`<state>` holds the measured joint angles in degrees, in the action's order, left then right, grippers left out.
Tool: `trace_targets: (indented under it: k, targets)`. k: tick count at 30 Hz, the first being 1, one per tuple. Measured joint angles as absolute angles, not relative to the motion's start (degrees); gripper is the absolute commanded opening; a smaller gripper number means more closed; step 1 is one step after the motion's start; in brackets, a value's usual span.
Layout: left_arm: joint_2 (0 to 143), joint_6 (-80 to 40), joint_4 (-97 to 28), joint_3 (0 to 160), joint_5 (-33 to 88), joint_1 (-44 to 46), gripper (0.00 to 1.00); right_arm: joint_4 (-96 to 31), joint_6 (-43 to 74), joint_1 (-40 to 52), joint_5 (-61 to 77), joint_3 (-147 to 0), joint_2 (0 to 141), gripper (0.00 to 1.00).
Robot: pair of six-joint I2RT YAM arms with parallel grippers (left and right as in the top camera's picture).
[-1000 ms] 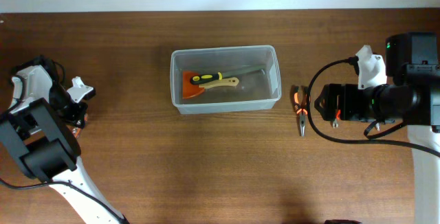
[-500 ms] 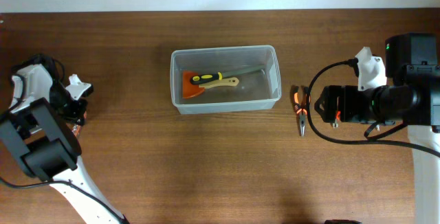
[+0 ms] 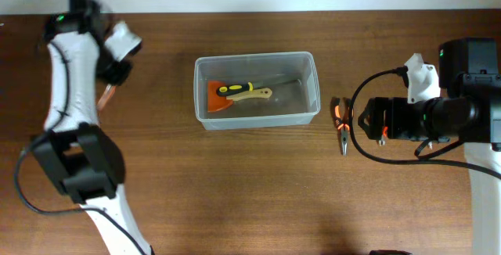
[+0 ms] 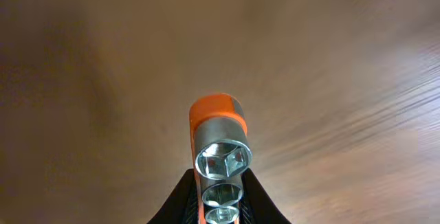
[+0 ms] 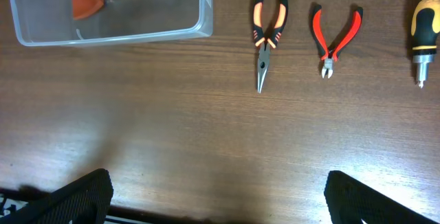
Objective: Pack container
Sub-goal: 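Carry the bit strip into the container and release it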
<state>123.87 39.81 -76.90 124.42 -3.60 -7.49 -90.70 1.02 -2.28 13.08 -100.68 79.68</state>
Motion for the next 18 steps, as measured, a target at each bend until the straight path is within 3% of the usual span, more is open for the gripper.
trace_targets:
  k: [11, 18]
  targets:
    - [115.46, 49.19, -74.98, 128.46, -2.55, 17.78, 0.02, -90.7, 1.04, -2.28, 13.08, -100.68, 79.68, 0.99]
    - [119.22, 55.59, -68.62, 128.44, 0.47, 26.68, 0.02, -90.7, 1.04, -2.28, 13.08, -100.68, 79.68, 0.99]
